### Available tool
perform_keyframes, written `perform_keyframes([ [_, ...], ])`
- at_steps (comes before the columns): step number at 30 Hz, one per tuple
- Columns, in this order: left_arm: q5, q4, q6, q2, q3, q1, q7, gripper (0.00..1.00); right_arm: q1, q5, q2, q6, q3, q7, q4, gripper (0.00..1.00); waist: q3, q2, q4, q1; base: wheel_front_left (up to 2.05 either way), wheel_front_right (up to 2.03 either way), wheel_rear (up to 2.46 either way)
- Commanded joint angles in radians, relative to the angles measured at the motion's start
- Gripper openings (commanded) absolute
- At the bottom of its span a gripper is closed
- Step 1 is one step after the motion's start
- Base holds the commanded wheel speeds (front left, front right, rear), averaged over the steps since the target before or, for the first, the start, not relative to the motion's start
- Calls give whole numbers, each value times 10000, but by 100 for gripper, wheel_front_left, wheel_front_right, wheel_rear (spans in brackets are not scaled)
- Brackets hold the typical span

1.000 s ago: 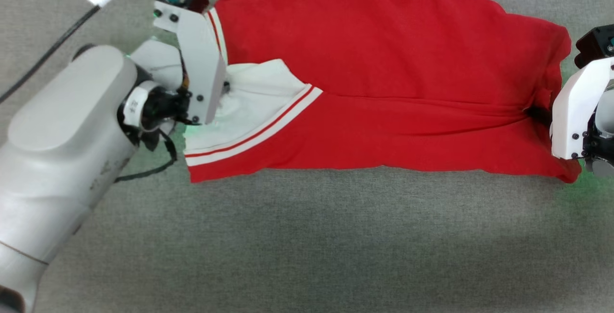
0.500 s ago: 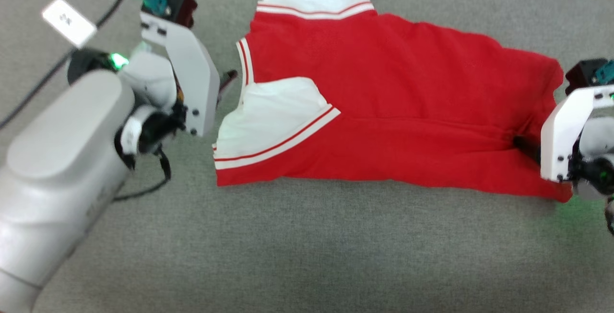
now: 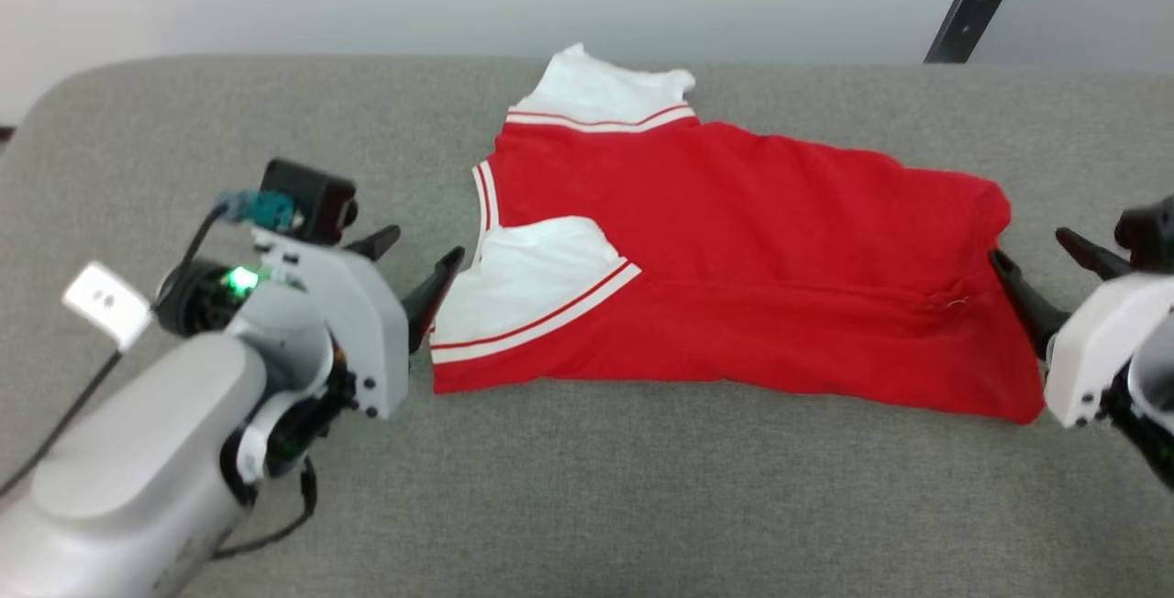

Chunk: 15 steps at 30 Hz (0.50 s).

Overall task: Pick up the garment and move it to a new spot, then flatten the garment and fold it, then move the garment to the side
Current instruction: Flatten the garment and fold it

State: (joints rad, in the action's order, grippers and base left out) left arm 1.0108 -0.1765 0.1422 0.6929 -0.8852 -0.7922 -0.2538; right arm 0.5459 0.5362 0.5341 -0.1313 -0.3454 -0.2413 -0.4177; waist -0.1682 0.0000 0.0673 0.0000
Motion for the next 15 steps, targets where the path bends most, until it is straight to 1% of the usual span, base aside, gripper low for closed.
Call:
perform_keyframes([
  [1,-15,96,61,73,49,256,208,100,-328,-194,55,12,-1,442,322,100,286,0,153,0,0,0,0],
  [3,7,271,146,207,161,576,597,100,-794,-686,232,13,326,1456,803,100,351,0,238,0,0,0,0],
  [6,168,495,233,288,335,993,1044,100,-1575,-1406,62,12,813,2688,1439,100,401,0,379,0,0,0,0],
  [9,263,583,356,474,453,1292,1263,100,-2392,-2253,-331,12,1588,3593,2061,100,370,0,569,0,0,0,0],
  [12,434,649,440,578,529,1462,1216,100,-3204,-2942,-1006,12,2334,4041,2672,100,245,0,809,0,0,0,0],
  [15,702,615,510,761,579,1489,837,100,-3725,-3384,-1618,13,2833,4059,3286,100,24,0,1103,0,0,0,0],
])
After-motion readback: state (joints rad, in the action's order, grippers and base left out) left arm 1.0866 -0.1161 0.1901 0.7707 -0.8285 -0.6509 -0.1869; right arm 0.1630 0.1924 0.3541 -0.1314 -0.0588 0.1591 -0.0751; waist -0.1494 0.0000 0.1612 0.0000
